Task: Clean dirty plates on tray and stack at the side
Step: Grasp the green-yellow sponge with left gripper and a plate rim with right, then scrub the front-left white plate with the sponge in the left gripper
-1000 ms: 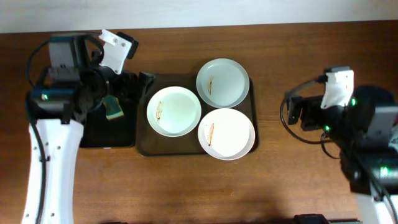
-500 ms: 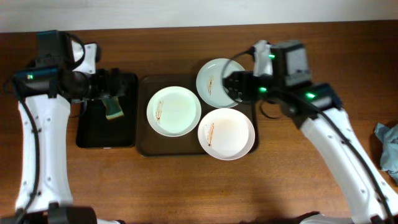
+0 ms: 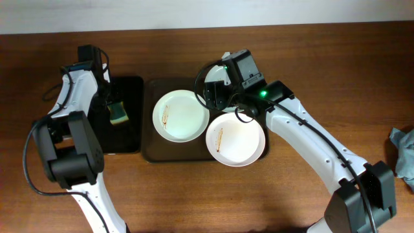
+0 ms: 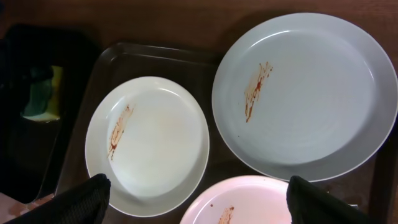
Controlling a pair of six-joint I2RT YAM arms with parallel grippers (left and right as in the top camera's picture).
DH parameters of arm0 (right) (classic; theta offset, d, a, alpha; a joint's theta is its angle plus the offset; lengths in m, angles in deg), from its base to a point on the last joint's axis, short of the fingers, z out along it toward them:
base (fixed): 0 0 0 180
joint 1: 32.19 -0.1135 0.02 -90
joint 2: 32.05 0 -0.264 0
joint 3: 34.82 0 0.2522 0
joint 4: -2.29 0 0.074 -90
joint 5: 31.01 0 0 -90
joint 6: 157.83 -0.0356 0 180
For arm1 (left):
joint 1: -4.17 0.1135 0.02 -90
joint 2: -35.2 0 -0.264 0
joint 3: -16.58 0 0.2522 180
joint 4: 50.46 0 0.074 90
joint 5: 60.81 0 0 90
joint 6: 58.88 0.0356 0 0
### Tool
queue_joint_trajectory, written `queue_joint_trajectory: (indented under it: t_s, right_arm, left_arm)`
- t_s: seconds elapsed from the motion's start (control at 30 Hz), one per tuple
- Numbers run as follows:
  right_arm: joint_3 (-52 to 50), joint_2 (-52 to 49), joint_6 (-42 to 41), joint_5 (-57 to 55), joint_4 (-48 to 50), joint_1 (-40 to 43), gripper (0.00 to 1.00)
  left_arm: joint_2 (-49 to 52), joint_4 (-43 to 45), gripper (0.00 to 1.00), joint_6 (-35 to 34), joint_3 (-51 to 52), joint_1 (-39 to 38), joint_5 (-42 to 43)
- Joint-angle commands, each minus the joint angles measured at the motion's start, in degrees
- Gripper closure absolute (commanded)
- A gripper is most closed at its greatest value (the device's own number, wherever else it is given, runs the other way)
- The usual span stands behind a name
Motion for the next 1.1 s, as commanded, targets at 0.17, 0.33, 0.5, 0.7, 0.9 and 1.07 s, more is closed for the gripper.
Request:
queue_joint_trajectory:
  t_s: [0.17,0.33,0.5,0.7,0.9,1.07]
  right_arm:
    - [0.8,-0.1,0.2,-1.1,-1.2,-0.1,0.08]
    - [0.8,-0.2,0.2,-1.1,-1.3,-0.1,0.07]
    - [0.8,-0.5,0.2,-1.1,-2.4,-0.1,0.07]
    - [0.7,-0.7,0.2,-1.1,-2.7,-0.1,0.07]
    - [0.7,-2.4,0.2,-1.1,-2.2,-0.1,0.07]
    - [0.7,-2.8,-2.7,-0.9,0.8,-0.1,0.55]
  left_arm:
    - [0.7,-4.2,0.52,-0.3,-0.5,-0.3,2.5]
    - [0.6,-10.0,0.55,-0.3,-4.0,-0.5,3.0]
    - [1.8,-9.0,0.6,-0.3,-3.1,-1.5,1.3]
    - [5.4,-9.1,0.61,-0.3,-3.1,-1.5,1.3]
    - [5.4,-9.3,0.98,-0.3,-3.7,-1.5,1.4]
    - [4.7,-17.7,0.99,2.5,-15.9,-1.6,1.8]
